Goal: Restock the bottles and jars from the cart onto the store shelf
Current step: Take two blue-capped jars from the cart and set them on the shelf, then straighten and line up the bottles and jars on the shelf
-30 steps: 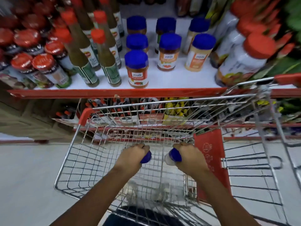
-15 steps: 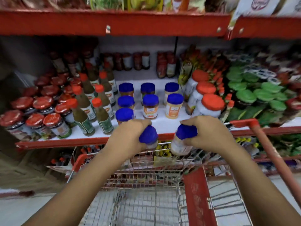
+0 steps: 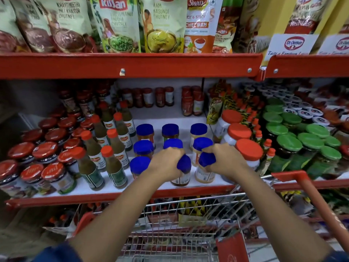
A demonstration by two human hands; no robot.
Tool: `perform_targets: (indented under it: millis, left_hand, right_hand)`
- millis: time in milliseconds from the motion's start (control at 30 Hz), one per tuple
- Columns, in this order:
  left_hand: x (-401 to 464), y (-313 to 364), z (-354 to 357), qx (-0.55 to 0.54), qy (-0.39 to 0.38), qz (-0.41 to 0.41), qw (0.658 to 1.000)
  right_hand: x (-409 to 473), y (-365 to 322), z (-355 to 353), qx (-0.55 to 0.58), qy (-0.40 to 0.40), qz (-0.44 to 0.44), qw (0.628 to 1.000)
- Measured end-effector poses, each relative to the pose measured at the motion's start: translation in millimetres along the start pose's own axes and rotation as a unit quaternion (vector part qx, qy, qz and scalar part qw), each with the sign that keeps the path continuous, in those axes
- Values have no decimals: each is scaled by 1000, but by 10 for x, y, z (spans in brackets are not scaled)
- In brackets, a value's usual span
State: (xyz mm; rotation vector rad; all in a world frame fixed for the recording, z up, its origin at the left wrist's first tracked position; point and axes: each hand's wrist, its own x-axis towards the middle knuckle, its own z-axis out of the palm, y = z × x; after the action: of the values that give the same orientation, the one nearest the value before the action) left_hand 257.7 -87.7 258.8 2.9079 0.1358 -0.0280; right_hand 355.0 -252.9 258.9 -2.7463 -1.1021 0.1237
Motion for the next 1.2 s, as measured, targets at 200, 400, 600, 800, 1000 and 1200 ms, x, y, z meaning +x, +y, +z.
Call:
perform_targets:
  millis: [200, 400, 600, 800, 1000, 1200]
  left_hand:
    - [80, -55, 202, -24, 1, -13, 1000]
    - [6, -72, 421, -6, 21, -39, 999]
    - [-272, -96, 472, 33, 77, -13, 996]
    - [-798, -446, 246, 99, 202, 17, 974]
    - [-1286, -1161, -92, 141, 228, -26, 963]
    - [-1459, -1792, -354, 93, 195, -64, 974]
  right_hand:
    - [63, 84, 250, 27, -4, 1, 1000]
    - [-57, -16, 463, 20, 26, 32, 999]
    - [-332, -265, 674, -9, 78, 43, 996]
    - [-514, -953, 682, -28, 208, -13, 978]
    - [-327, -1731, 643, 3, 246, -75, 966]
    - [46, -2346, 475, 18, 186, -106, 977]
